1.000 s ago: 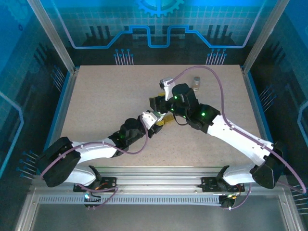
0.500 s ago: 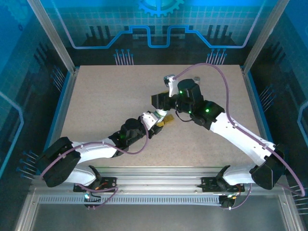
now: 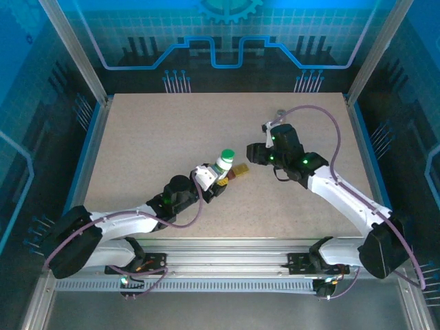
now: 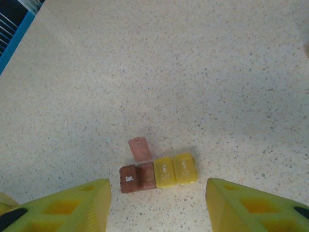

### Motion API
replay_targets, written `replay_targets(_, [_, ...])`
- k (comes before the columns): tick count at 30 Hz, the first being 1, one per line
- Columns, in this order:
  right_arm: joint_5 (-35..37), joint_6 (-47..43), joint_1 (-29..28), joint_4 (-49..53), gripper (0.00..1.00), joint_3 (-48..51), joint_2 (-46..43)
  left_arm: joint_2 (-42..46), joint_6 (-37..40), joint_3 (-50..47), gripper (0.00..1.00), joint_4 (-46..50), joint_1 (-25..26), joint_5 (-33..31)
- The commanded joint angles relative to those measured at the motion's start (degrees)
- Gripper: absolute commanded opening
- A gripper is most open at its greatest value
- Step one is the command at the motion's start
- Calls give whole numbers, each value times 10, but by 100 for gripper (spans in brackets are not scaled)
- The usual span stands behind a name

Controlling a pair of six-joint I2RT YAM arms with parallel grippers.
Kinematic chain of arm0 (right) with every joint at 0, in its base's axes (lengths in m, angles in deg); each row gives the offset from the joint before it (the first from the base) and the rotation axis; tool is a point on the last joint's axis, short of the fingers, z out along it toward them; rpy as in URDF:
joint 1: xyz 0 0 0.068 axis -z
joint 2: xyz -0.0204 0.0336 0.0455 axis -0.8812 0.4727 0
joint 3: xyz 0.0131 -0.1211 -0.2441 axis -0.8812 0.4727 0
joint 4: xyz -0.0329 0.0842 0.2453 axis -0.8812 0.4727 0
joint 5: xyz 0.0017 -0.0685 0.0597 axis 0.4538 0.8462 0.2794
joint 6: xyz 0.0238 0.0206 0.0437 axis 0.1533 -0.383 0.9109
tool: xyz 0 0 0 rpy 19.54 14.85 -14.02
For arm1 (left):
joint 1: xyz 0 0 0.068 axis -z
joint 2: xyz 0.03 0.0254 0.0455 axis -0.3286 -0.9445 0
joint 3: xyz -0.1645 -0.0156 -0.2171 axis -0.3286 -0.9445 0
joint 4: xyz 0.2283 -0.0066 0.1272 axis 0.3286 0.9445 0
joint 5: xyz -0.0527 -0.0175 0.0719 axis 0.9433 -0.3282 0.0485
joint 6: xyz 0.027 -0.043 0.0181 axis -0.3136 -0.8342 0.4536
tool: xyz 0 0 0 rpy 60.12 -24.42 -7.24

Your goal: Sort the pills into containers

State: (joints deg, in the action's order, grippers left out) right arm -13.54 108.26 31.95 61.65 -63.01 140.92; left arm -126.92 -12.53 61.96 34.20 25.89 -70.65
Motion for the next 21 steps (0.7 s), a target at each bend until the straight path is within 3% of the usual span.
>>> replay_targets(1, [-29, 15, 0, -15, 56, -4, 18, 5, -5, 5, 0, -6, 5, -1])
replay_targets(21, [-81, 48, -55, -44, 57, -61, 23, -47, -2, 41, 0, 14, 7, 24])
